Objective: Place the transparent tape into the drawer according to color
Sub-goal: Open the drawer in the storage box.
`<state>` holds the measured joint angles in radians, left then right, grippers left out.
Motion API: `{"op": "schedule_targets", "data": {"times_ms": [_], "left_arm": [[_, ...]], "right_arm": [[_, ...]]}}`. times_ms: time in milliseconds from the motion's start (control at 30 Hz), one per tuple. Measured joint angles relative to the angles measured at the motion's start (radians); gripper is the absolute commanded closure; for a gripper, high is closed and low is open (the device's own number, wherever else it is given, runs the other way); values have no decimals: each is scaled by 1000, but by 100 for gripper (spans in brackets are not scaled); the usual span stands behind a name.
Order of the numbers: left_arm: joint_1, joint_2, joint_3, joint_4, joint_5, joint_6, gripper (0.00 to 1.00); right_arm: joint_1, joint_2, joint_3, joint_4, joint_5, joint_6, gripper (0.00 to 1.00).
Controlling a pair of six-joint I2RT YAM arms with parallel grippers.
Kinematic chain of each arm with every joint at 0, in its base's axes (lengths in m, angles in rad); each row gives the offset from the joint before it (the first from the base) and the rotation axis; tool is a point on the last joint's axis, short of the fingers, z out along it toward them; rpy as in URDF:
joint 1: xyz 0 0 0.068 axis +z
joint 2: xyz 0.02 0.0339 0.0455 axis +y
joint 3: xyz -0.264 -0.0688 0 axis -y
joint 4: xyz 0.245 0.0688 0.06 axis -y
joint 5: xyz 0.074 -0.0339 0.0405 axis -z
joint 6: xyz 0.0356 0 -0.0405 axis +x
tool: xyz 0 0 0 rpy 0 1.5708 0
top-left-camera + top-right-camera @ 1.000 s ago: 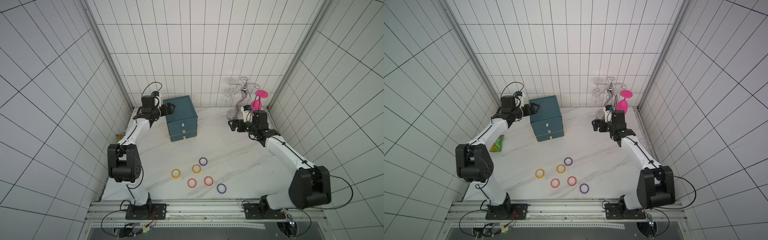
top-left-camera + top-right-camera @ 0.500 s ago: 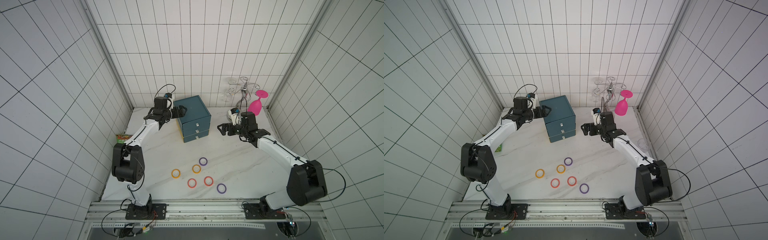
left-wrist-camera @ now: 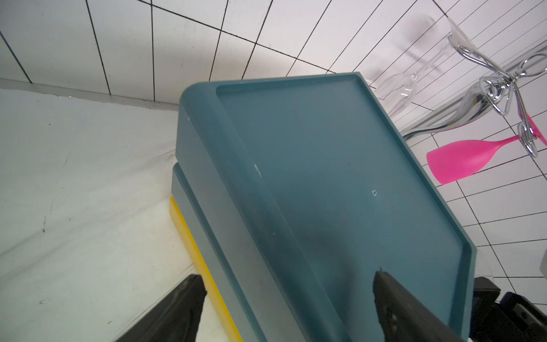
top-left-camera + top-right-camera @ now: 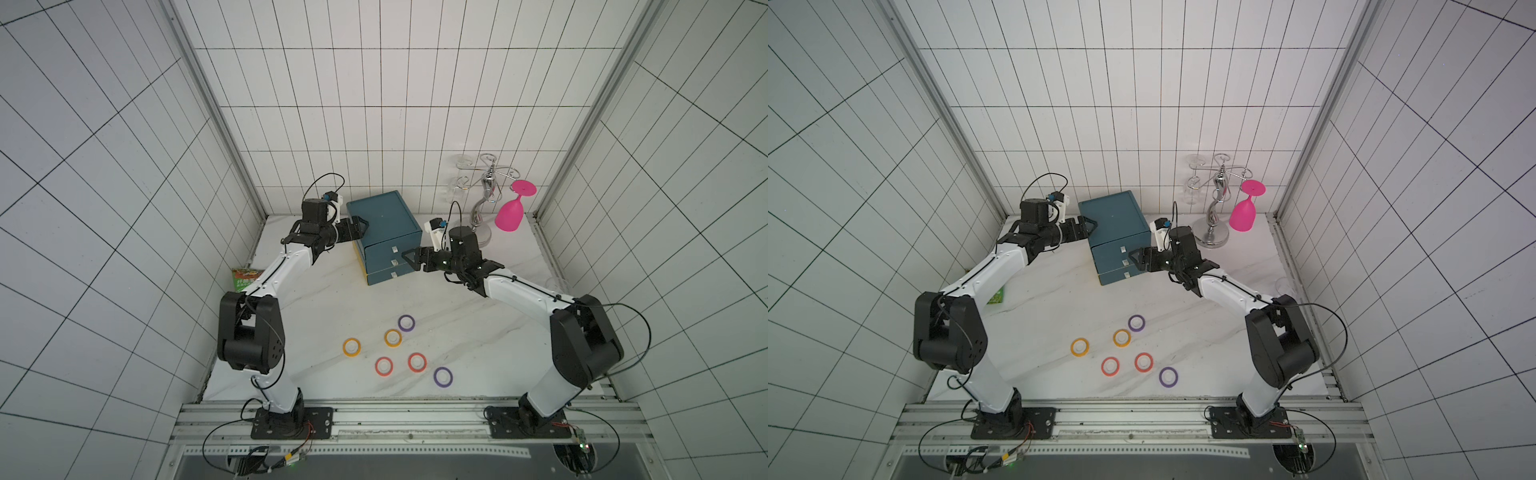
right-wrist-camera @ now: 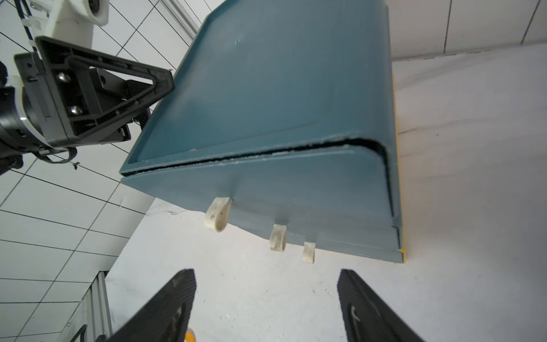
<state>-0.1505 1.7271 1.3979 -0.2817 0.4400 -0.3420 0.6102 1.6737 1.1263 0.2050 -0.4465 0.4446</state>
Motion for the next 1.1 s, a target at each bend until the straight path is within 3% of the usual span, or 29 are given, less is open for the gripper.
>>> {"op": "schedule_targets", "data": {"times_ms": [200, 567, 1100], "left_arm": [[-4, 0, -3, -3, 10, -2, 10], [-6, 0, -3, -19, 10, 2, 11], [-6, 0, -3, -30, 5, 9, 11]], "right_arm": [[27, 31, 0, 111, 9, 101, 35], [34, 85, 1, 211, 13, 226, 45], [47, 129, 29, 254, -21, 307, 58]]}}
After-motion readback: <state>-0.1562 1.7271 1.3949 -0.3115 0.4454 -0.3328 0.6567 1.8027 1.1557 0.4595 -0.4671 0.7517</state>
